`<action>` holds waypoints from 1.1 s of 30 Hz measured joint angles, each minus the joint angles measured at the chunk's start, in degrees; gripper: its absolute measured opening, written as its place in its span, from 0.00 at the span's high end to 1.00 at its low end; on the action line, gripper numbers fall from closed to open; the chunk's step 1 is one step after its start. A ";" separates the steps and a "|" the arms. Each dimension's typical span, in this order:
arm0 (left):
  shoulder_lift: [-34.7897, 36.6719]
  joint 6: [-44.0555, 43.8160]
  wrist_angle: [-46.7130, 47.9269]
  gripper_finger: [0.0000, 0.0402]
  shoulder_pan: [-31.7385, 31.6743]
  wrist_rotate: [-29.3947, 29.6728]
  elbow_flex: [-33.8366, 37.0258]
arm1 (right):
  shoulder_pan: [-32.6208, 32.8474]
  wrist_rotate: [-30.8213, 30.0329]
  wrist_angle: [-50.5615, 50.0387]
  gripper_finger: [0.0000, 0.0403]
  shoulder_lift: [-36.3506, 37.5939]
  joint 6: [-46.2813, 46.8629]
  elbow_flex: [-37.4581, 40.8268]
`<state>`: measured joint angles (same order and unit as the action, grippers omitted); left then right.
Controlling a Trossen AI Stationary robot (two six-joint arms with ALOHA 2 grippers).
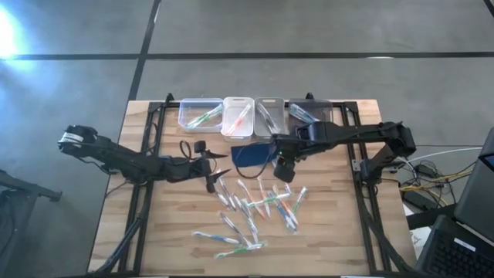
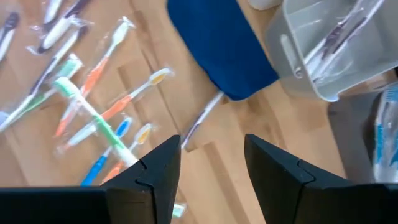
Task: Pick & Place Toothbrushes
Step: Put the violet toothbrush into the gray bin
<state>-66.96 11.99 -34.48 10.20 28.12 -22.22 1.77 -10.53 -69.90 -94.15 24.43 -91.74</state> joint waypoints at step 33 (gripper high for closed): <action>-1.90 17.97 64.54 0.39 0.31 -12.57 -16.85 | 3.62 -0.08 -0.16 0.59 0.00 1.70 0.02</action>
<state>-68.86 29.95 30.06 10.50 15.54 -39.07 5.39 -10.61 -70.06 -94.15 26.13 -91.72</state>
